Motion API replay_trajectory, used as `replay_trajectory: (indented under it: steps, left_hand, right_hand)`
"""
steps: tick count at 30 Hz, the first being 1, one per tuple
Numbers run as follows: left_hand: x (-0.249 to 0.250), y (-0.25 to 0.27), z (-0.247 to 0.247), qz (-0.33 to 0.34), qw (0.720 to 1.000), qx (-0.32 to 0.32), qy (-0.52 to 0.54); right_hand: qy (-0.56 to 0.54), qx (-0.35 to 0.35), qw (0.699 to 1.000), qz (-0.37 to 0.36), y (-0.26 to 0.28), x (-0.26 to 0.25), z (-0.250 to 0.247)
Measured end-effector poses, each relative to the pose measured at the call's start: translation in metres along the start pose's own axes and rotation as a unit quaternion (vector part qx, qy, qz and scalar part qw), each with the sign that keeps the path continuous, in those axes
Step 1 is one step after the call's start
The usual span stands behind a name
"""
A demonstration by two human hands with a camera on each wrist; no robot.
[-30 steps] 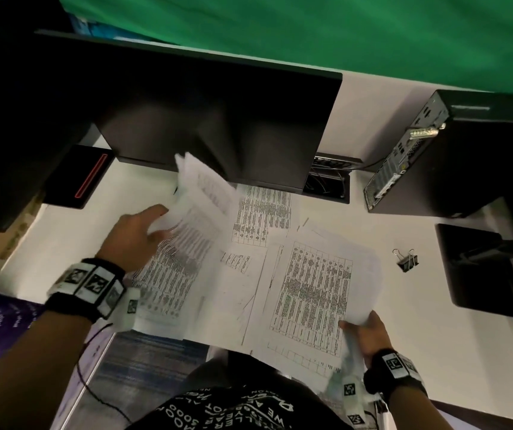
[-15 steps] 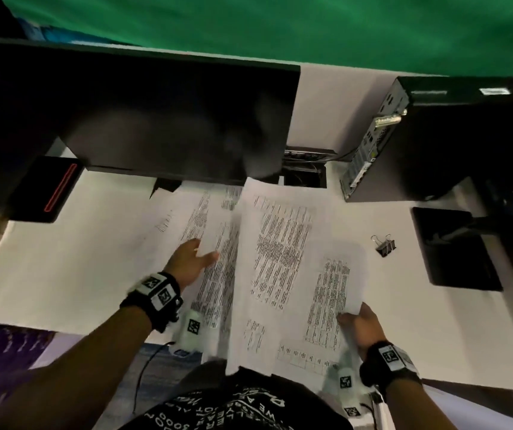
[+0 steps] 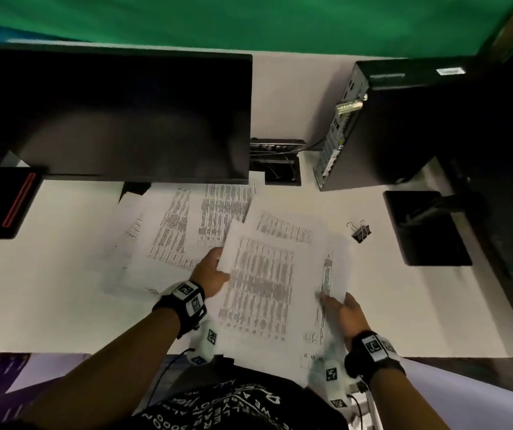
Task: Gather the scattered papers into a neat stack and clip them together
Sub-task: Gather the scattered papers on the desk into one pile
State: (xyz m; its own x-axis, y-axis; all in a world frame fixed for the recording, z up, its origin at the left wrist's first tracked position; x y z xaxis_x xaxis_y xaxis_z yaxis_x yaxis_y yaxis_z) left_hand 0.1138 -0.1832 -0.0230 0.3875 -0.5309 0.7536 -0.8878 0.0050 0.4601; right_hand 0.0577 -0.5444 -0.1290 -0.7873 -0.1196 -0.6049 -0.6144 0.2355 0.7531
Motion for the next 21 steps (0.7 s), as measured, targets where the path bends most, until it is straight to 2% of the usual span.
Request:
replay_trajectory:
  steps: [3,5,6,8,10,12,13,15,18,21]
  left_hand:
    - [0.011,-0.007,0.033,0.003,1.000,-0.018,-0.011]
    - [0.022,-0.009,0.049,0.017,0.998,-0.028,-0.061]
    - [0.028,-0.011,0.047,0.026,0.996,-0.007,-0.081]
    - [0.029,-0.016,0.017,0.018,0.992,0.085,-0.086]
    - [0.009,-0.024,-0.036,-0.051,0.974,0.203,-0.089]
    - [-0.023,-0.023,-0.083,-0.177,0.947,0.245,-0.107]
    - [-0.037,-0.022,-0.102,-0.229,0.936,0.244,-0.110]
    - [-0.056,-0.025,-0.134,-0.274,0.926,0.237,-0.107]
    - [-0.069,-0.034,-0.157,-0.288,0.928,0.211,-0.106]
    - [-0.067,-0.044,-0.152,-0.285,0.934,0.172,-0.133]
  right_hand:
    - [0.037,-0.012,0.999,-0.024,0.038,-0.034,0.011]
    - [0.092,-0.001,0.994,-0.052,0.044,-0.042,0.010]
    - [0.118,0.014,0.991,-0.063,0.042,-0.042,0.008]
    - [0.134,0.025,0.988,-0.067,0.035,-0.036,0.004]
    - [0.121,0.021,0.990,-0.066,0.026,-0.029,0.001]
    - [0.117,0.011,0.991,-0.067,0.022,-0.028,0.002]
    - [0.116,0.007,0.991,-0.064,0.020,-0.026,0.001]
    - [0.118,0.004,0.991,-0.061,0.019,-0.026,0.002]
    - [0.109,0.000,0.992,-0.059,0.017,-0.022,0.001]
    - [0.110,0.005,0.992,-0.064,0.016,-0.023,0.001]
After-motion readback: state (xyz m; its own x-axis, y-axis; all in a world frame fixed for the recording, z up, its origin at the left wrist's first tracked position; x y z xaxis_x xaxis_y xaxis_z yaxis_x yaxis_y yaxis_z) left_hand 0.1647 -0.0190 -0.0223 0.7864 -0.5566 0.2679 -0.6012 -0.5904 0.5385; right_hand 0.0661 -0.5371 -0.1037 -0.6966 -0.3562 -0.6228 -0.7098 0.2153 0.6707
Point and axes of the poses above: each hand's wrist, its own y-axis away from the middle knuckle, its own z-axis out of the palm, x = y × z, the point moved 8 cm from there along -y, towards the middle knuckle, and after that the axes turned 7 degrees about z, right-handed, at the moved point
